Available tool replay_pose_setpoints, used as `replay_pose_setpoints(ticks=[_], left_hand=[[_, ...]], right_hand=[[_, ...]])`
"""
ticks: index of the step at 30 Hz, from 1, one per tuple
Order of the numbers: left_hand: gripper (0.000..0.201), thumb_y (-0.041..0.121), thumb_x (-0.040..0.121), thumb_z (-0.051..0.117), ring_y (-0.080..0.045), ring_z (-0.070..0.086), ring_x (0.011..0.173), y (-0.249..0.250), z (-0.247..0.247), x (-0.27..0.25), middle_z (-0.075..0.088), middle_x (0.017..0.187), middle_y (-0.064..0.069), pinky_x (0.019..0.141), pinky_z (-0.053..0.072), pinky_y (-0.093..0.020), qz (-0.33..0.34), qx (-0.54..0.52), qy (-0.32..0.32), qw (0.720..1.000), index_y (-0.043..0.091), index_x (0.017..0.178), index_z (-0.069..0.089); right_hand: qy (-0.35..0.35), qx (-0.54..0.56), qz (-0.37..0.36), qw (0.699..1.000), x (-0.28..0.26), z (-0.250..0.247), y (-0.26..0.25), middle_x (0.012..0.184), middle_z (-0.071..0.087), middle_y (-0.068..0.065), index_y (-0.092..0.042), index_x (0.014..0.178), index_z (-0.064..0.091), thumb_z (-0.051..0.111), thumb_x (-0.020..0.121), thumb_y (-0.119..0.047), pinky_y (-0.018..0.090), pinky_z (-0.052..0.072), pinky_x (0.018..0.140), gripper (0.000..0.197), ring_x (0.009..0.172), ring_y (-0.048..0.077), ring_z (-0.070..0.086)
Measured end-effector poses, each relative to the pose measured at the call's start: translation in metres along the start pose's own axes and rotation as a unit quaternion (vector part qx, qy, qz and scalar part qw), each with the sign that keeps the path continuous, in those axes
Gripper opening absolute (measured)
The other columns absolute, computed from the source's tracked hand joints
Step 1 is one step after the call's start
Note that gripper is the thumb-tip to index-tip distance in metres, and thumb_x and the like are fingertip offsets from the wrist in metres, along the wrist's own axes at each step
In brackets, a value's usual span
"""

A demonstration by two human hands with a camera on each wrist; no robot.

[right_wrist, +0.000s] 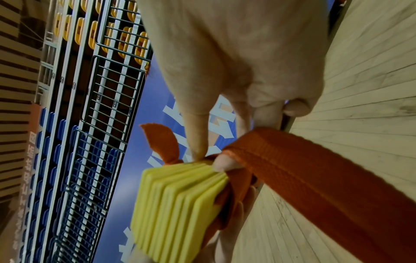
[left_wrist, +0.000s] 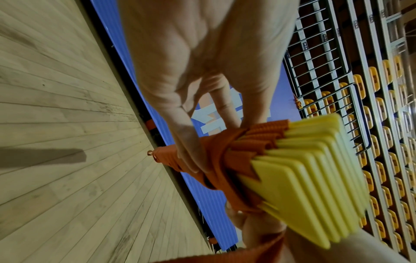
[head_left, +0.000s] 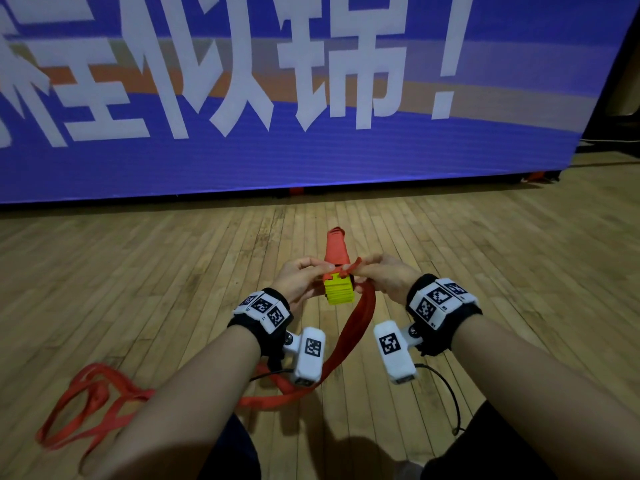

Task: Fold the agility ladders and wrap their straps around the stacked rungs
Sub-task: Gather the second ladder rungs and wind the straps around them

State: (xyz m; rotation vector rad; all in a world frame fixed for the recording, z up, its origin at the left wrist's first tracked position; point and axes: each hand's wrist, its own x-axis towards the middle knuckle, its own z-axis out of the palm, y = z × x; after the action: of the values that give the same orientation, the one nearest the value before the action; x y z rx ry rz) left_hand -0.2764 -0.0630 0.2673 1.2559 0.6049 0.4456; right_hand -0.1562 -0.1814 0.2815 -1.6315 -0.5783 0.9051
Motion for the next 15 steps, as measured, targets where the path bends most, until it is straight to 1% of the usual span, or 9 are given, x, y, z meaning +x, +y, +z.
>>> replay_pose_setpoints(ticks=[2, 3, 5, 6, 7, 10, 11, 13, 15], left_hand=[[0.01, -0.002, 0.086, 0.062, -0.023, 0.065, 0.075, -0.0005, 0.0006, 0.0, 0.064, 0.086, -0.015, 0.063, 0.058, -0.028, -0.008, 0.006, 0.001, 1.0, 0.005, 0.08, 0.057], [0.009, -0.001, 0.086, 0.063, -0.024, 0.064, 0.077, -0.0003, 0.0004, -0.0002, 0.064, 0.087, -0.015, 0.064, 0.058, -0.028, -0.01, 0.008, 0.0, 1.0, 0.005, 0.081, 0.058], [0.008, 0.0, 0.087, 0.063, -0.024, 0.065, 0.078, -0.0006, -0.0005, 0.0005, 0.065, 0.088, -0.015, 0.065, 0.058, -0.029, -0.014, 0.009, 0.0, 1.0, 0.004, 0.082, 0.058], [0.007, 0.001, 0.087, 0.062, -0.023, 0.065, 0.077, -0.0011, -0.0006, 0.0009, 0.065, 0.087, -0.015, 0.065, 0.058, -0.029, -0.016, 0.008, -0.002, 1.0, 0.004, 0.082, 0.058], [0.007, 0.002, 0.087, 0.062, -0.023, 0.066, 0.075, -0.0011, -0.0006, 0.0011, 0.065, 0.086, -0.015, 0.065, 0.058, -0.028, -0.018, 0.006, -0.005, 1.0, 0.004, 0.082, 0.058], [0.007, 0.006, 0.089, 0.061, -0.02, 0.067, 0.067, 0.0001, -0.0016, 0.002, 0.065, 0.085, -0.014, 0.062, 0.058, -0.028, -0.018, 0.001, -0.008, 1.0, 0.004, 0.084, 0.058], [0.007, 0.008, 0.09, 0.061, -0.021, 0.067, 0.069, 0.0008, -0.002, 0.0025, 0.065, 0.087, -0.015, 0.063, 0.058, -0.028, -0.02, 0.001, -0.009, 1.0, 0.003, 0.085, 0.058], [0.015, 0.011, 0.091, 0.061, -0.028, 0.066, 0.078, 0.0003, -0.0016, 0.003, 0.065, 0.097, -0.02, 0.07, 0.059, -0.033, -0.027, -0.006, -0.01, 1.0, -0.002, 0.097, 0.06], [0.029, 0.009, 0.092, 0.058, -0.037, 0.065, 0.088, -0.0009, -0.0006, 0.0021, 0.062, 0.112, -0.027, 0.073, 0.059, -0.041, -0.037, -0.021, -0.01, 0.999, -0.011, 0.113, 0.057]], right_hand=[[0.001, 0.033, -0.008, 0.999, -0.0017, -0.0009, 0.0003, 0.049, 0.062, 0.001, -0.007, 0.1, 0.053, 0.072, 0.082, -0.01, 0.017, 0.047, 0.041, 0.026, 0.038, 0.009, 0.056], [-0.005, 0.037, -0.013, 0.999, -0.0022, -0.0017, 0.0001, 0.051, 0.064, 0.002, -0.005, 0.105, 0.055, 0.07, 0.084, -0.008, 0.017, 0.049, 0.044, 0.026, 0.038, 0.009, 0.057], [-0.027, 0.033, -0.03, 0.999, -0.0034, -0.0038, -0.001, 0.062, 0.067, 0.006, 0.001, 0.114, 0.057, 0.066, 0.086, -0.005, 0.017, 0.052, 0.049, 0.029, 0.041, 0.009, 0.059], [-0.036, 0.026, -0.039, 0.998, -0.0035, -0.0046, -0.0011, 0.07, 0.067, 0.009, 0.002, 0.115, 0.059, 0.064, 0.088, -0.004, 0.016, 0.052, 0.051, 0.029, 0.042, 0.009, 0.059], [-0.043, 0.018, -0.048, 0.998, -0.0035, -0.0051, -0.0013, 0.073, 0.066, 0.009, 0.001, 0.114, 0.06, 0.061, 0.089, -0.003, 0.016, 0.052, 0.052, 0.026, 0.043, 0.009, 0.059], [-0.07, 0.009, -0.068, 0.995, -0.0036, -0.0036, -0.0006, 0.064, 0.067, 0.001, -0.005, 0.097, 0.066, 0.057, 0.092, -0.005, 0.017, 0.053, 0.058, 0.011, 0.047, 0.008, 0.061], [-0.075, 0.013, -0.07, 0.995, -0.0035, -0.0029, -0.0002, 0.064, 0.067, 0.0, -0.006, 0.092, 0.066, 0.057, 0.092, -0.006, 0.018, 0.052, 0.06, 0.009, 0.048, 0.008, 0.061], [-0.073, 0.026, -0.062, 0.995, -0.001, -0.0032, 0.0009, 0.068, 0.067, 0.004, -0.008, 0.089, 0.067, 0.058, 0.092, -0.009, 0.021, 0.052, 0.065, 0.01, 0.049, 0.008, 0.061], [-0.066, 0.039, -0.041, 0.996, 0.0009, -0.0037, 0.0011, 0.069, 0.067, 0.007, -0.006, 0.092, 0.067, 0.058, 0.092, -0.01, 0.022, 0.053, 0.063, 0.009, 0.046, 0.008, 0.06]])
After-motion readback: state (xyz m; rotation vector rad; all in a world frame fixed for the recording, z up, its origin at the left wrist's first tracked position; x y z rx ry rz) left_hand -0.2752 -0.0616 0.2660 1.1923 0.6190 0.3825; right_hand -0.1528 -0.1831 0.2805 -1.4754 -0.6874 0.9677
